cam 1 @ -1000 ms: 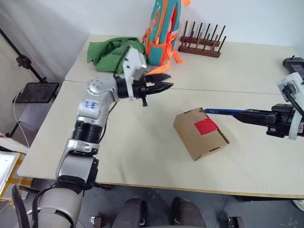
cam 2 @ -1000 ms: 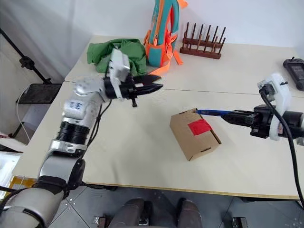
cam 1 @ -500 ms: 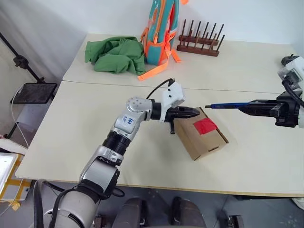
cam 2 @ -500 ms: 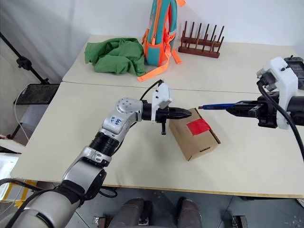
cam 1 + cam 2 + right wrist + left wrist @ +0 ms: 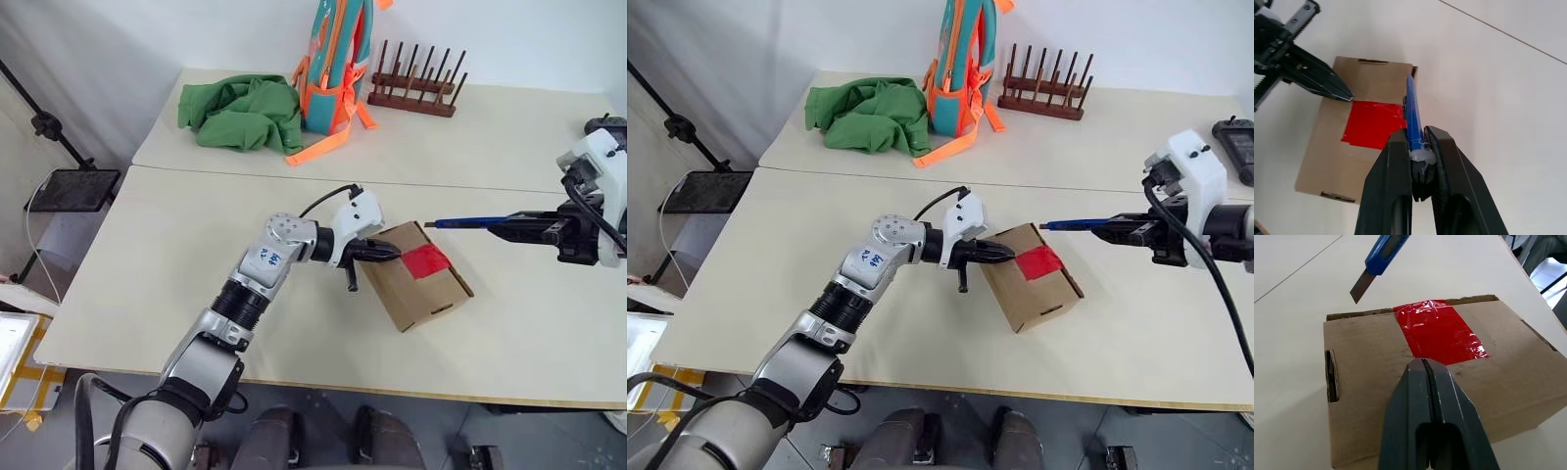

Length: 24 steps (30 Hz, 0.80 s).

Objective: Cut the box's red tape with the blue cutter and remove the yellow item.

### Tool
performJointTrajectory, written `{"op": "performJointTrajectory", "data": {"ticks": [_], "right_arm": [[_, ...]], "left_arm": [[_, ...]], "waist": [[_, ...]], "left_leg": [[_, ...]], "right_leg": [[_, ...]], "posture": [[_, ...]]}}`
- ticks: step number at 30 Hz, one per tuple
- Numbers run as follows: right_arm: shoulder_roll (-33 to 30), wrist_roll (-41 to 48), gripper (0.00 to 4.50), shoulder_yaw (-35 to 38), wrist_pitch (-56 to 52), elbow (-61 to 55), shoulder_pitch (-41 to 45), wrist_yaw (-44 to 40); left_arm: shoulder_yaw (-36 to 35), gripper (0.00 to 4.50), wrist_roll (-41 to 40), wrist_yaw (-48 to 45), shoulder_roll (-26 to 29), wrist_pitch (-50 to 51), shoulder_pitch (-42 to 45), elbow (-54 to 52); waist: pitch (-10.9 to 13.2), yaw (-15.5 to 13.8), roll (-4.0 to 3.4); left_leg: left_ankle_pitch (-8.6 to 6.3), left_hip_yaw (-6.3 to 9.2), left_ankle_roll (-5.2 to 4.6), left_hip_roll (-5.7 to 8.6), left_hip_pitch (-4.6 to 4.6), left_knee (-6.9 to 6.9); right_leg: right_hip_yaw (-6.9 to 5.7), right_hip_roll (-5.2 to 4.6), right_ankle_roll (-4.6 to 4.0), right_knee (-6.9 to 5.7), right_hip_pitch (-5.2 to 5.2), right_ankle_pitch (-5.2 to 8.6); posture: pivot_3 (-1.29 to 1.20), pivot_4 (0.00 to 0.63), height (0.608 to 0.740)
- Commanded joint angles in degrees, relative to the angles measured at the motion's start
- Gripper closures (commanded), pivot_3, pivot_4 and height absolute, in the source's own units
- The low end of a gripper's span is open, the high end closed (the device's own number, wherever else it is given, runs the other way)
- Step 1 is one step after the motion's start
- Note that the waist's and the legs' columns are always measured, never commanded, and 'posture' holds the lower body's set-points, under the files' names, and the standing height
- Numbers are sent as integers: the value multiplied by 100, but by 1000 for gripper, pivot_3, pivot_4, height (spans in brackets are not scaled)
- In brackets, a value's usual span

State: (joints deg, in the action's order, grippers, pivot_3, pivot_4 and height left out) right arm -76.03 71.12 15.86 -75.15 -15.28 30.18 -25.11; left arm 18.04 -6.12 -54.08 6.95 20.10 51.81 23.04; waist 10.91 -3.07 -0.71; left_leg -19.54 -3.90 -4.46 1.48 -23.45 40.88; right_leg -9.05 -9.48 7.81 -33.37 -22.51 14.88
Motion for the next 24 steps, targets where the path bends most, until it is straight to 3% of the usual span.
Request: {"op": "performJointTrajectory", "data": {"ticks": [1,24], "right_arm": [[110,-120,4355,66,-43,-28,140,-73],[509,-539,4355,216,-330,-113,154,-285]], "left_arm": [[81,4500,76,15,-17,74,-16,-111],[114,4500,111,54,15,174,-39,-209]], "waist": [[0,0,0],[-1,8,-1]], "left_leg": [[0,0,0,1,0,0],[0,-5,-1,1,5,3]], "right_leg": [[0,0,0,0,0,0],[-6,3,0,-9,1,0]], "posture": [[0,150,740],[0,150,740]]}}
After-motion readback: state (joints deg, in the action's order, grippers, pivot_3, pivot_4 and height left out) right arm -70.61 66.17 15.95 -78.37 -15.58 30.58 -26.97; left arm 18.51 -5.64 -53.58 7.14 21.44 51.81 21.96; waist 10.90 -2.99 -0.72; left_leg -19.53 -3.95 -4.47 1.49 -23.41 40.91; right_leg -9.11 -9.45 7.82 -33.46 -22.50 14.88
